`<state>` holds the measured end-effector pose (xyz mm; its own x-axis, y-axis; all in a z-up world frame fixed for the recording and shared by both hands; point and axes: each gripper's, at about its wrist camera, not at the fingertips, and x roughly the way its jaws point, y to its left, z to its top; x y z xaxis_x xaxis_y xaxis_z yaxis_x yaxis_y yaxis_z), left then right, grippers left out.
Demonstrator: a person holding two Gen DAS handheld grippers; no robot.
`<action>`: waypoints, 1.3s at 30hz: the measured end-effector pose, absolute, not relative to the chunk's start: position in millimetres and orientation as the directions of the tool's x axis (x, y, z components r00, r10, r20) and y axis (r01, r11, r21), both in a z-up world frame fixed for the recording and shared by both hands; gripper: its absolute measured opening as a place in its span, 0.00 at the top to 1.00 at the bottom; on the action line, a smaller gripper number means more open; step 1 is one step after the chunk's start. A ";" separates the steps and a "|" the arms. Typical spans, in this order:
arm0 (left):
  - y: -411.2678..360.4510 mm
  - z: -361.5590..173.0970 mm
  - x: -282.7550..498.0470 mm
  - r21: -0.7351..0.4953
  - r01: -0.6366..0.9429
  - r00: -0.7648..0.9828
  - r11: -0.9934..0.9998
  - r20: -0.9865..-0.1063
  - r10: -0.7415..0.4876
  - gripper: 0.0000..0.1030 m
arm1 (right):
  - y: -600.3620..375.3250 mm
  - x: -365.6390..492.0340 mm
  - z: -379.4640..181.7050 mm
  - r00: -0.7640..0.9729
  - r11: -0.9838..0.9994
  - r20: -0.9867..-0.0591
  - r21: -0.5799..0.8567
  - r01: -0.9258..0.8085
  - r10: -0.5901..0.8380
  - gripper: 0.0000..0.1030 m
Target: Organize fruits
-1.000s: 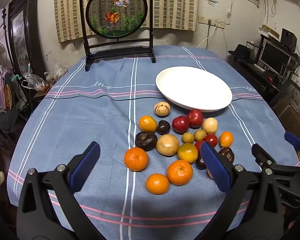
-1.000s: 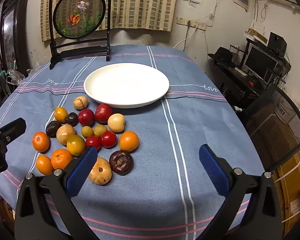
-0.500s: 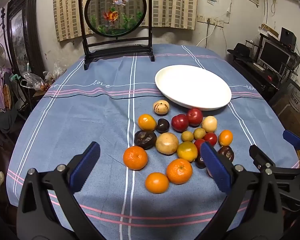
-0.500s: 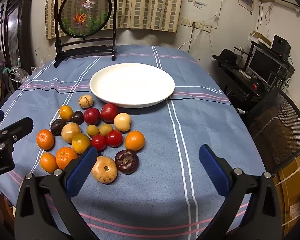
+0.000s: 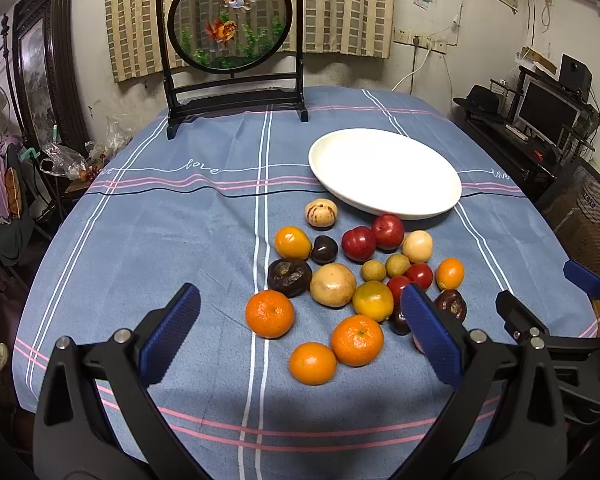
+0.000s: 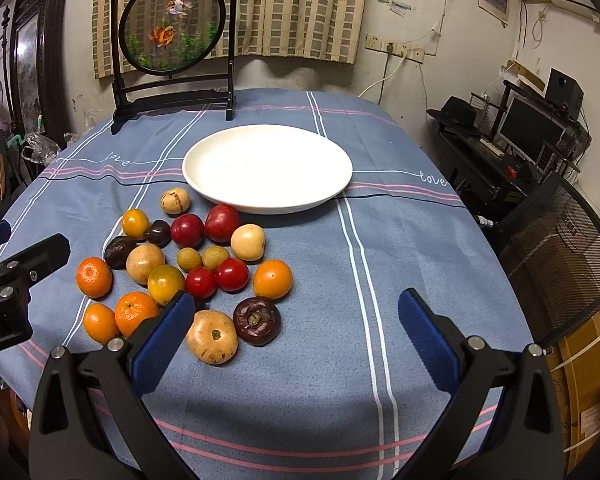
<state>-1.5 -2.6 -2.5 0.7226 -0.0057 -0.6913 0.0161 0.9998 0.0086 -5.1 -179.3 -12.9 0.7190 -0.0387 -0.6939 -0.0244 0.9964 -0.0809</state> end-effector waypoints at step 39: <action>-1.9 -3.6 0.3 0.005 0.030 0.714 1.000 -0.700 -0.018 0.02 | -175.9 -4.7 -14.9 0.716 0.996 -0.697 -0.087 -0.037 -0.035 0.01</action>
